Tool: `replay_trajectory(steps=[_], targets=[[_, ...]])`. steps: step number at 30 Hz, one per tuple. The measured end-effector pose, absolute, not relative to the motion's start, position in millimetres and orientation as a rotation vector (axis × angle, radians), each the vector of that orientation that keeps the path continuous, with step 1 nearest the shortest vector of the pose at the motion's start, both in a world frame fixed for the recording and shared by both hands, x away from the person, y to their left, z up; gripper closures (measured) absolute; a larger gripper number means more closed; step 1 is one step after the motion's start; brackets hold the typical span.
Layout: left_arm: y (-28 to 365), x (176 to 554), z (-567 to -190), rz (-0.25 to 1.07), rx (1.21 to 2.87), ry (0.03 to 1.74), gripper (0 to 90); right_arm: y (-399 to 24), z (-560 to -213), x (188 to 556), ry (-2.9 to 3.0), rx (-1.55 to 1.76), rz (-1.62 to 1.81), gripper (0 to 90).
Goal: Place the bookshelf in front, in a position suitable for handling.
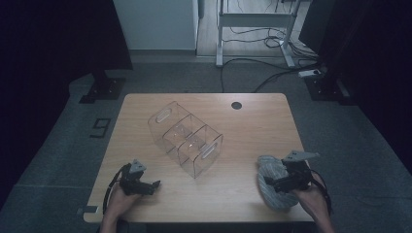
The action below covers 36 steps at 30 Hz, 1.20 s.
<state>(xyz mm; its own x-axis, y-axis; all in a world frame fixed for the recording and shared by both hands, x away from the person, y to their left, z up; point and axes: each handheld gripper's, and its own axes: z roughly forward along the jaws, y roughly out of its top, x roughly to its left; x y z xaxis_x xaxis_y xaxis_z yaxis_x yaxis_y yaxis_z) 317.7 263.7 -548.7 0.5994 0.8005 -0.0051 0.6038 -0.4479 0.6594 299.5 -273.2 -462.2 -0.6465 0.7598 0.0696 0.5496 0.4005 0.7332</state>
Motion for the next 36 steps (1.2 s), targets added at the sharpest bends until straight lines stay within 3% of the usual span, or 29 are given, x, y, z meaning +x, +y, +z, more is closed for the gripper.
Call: replay_trajectory(steps=[36], targets=[[264, 318, -549, 0.412, 2.202, 1.105, 0.0, -151, -423, 359, 2.433, 1.004, 1.191, 0.0]])
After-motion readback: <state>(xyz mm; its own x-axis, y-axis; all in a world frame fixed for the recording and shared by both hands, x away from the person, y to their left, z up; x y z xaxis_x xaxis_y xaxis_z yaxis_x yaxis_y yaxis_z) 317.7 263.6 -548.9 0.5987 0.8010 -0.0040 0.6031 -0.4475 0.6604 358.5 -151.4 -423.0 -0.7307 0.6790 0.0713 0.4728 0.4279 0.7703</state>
